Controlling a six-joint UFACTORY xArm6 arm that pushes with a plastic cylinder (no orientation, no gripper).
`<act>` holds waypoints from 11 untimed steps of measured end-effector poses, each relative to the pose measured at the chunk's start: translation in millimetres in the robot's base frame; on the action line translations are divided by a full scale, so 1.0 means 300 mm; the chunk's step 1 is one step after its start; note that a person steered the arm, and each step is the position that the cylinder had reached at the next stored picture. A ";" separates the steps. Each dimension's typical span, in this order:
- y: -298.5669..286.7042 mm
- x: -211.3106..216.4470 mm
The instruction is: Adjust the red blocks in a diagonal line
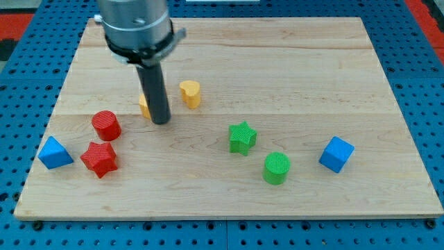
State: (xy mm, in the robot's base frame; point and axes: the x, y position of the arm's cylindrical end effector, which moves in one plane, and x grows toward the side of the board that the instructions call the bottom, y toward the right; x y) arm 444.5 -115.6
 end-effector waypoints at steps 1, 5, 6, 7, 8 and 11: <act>-0.079 -0.050; -0.278 0.104; -0.286 0.138; -0.250 0.262; -0.240 0.329; -0.182 0.476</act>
